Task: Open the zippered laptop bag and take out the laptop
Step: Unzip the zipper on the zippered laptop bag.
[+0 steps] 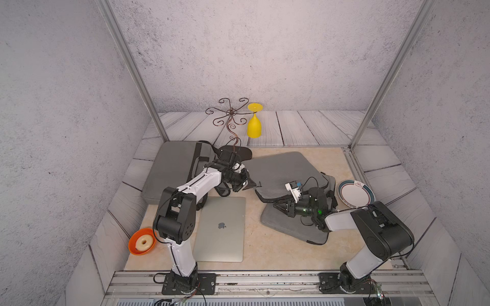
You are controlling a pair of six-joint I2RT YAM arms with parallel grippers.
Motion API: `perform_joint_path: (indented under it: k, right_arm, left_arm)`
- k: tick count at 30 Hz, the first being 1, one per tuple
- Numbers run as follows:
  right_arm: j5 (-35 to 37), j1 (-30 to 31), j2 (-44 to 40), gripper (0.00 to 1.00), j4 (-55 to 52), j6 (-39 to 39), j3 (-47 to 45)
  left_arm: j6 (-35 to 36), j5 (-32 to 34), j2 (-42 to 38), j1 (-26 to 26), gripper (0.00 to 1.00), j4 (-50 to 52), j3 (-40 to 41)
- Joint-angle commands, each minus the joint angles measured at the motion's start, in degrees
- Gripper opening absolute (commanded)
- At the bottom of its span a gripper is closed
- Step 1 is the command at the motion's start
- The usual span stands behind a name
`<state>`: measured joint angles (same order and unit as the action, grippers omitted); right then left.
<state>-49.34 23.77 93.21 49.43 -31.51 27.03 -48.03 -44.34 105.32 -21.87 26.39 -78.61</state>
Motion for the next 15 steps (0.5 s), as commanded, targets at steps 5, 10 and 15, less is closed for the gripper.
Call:
perform_joint_path:
  k: [5,10,15]
  right_arm:
    - [1.9,-0.1,-6.5,0.12,-6.7,3.9,-1.2]
    - [2.3,-0.2,-7.2,0.08,-8.7,4.9,-0.8]
    - [3.7,-0.1,-8.1,0.0,-11.8,6.4,-0.3]
  left_arm:
    - [1.4,-1.1,0.6,0.3,0.0,-0.2,-2.4]
    - [1.4,-1.3,0.7,0.3,0.0,-0.2,-2.2]
    - [1.6,-1.0,0.3,0.3,0.0,0.0,-2.2]
